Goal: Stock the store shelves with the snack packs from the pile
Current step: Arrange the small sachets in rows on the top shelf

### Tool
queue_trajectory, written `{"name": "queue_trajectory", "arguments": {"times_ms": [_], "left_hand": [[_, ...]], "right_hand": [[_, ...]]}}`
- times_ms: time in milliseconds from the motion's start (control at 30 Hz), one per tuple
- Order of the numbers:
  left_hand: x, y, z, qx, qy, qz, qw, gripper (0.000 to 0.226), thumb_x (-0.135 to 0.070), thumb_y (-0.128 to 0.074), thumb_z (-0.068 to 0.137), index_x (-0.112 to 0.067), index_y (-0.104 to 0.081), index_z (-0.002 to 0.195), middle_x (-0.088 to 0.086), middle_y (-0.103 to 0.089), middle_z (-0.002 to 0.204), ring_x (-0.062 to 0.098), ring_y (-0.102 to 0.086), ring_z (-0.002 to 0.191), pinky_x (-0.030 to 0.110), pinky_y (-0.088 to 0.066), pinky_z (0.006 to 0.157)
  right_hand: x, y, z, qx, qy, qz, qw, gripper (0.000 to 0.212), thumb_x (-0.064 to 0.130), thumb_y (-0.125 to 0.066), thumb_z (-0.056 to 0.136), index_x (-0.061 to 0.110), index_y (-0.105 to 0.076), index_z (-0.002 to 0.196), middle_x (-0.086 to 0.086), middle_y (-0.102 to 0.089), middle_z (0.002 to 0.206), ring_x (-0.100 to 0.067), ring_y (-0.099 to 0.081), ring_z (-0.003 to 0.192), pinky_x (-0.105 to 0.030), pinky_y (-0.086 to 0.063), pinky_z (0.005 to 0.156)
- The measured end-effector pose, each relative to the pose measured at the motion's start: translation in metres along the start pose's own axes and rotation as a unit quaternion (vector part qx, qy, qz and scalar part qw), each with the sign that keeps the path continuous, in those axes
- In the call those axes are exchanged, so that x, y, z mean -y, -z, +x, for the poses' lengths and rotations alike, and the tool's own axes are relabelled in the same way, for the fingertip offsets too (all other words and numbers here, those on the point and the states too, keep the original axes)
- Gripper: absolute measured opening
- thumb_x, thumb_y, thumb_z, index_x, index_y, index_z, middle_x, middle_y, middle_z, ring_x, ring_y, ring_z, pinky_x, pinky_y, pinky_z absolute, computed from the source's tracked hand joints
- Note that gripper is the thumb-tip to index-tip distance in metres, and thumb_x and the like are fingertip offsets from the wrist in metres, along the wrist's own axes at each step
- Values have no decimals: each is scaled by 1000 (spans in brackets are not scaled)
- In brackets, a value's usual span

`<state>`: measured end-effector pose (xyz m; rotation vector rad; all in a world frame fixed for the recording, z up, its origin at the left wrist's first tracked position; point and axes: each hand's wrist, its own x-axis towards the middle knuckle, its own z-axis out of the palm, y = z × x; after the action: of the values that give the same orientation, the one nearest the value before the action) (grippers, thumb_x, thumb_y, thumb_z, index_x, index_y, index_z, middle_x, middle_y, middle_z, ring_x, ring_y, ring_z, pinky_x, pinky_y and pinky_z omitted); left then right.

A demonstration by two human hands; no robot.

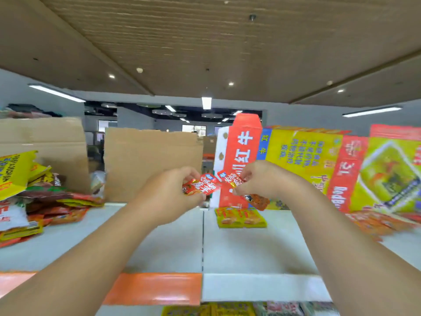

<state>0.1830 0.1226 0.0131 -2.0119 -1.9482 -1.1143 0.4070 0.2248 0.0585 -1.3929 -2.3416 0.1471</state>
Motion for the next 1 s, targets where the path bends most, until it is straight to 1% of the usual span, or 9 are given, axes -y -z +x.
{"name": "queue_trajectory", "arguments": {"times_ms": [133, 233, 300, 467, 567, 667, 800, 933, 1000], "left_hand": [[-98, -48, 15, -2, -59, -33, 998, 40, -56, -77, 77, -44, -61, 112, -20, -64, 112, 7, -62, 100, 31, -52, 86], [-169, -85, 18, 7, -97, -53, 994, 38, -53, -78, 79, -40, -64, 112, -20, -65, 115, 7, -62, 100, 32, -52, 87], [-204, -107, 19, 18, -113, -68, 991, 37, -55, -78, 78, -40, -63, 110, -19, -65, 113, 7, -63, 92, 33, -54, 83], [-285, -165, 17, 45, -136, -71, 987, 38, -57, -78, 76, -42, -61, 107, -19, -66, 111, 5, -62, 86, 30, -53, 76], [-314, -189, 18, 74, -126, -86, 986, 36, -54, -79, 77, -43, -60, 105, -19, -65, 111, 4, -63, 83, 28, -52, 74], [-333, -204, 22, 94, -120, -85, 985, 34, -52, -79, 79, -42, -61, 107, -16, -64, 112, 6, -62, 85, 27, -50, 71], [-343, -217, 30, 104, -124, -74, 984, 38, -52, -78, 80, -40, -63, 112, -15, -63, 115, 8, -59, 86, 26, -44, 67], [-343, -223, 44, 113, -129, -63, 983, 40, -54, -78, 79, -40, -62, 114, -16, -61, 113, 7, -59, 84, 25, -42, 63], [-340, -227, 55, 111, -127, -64, 984, 41, -56, -77, 79, -41, -61, 114, -16, -60, 113, 8, -60, 89, 25, -46, 67]], "right_hand": [[-106, 54, -62, -35, -68, -4, 997, 47, 54, -79, 70, 22, -70, 104, -4, -70, 96, -22, -67, 86, -42, -58, 82], [-178, 90, -113, -85, -110, 5, 990, 54, 51, -81, 74, 16, -69, 114, -5, -69, 107, -22, -65, 96, -39, -54, 89], [-214, 105, -141, -108, -139, 18, 984, 55, 48, -82, 75, 10, -69, 113, -10, -69, 109, -26, -65, 100, -38, -54, 89], [-292, 132, -207, -124, -205, 16, 971, 52, 58, -79, 64, 16, -71, 94, -2, -71, 85, -21, -68, 81, -32, -51, 70], [-319, 144, -228, -130, -219, 16, 967, 45, 57, -79, 64, 19, -72, 86, -1, -72, 81, -19, -69, 76, -36, -57, 73], [-333, 152, -240, -122, -228, 25, 966, 34, 48, -82, 72, 21, -72, 91, 1, -72, 86, -17, -70, 76, -37, -60, 73], [-346, 150, -239, -119, -219, 28, 968, 32, 47, -80, 77, 22, -71, 96, 4, -70, 87, -12, -68, 76, -28, -52, 64], [-353, 140, -225, -107, -225, 13, 968, 37, 56, -78, 76, 23, -71, 92, 4, -71, 87, -12, -67, 77, -28, -52, 67], [-356, 135, -213, -95, -231, -1, 968, 40, 59, -76, 74, 23, -73, 91, 4, -72, 85, -12, -68, 77, -30, -54, 71]]}}
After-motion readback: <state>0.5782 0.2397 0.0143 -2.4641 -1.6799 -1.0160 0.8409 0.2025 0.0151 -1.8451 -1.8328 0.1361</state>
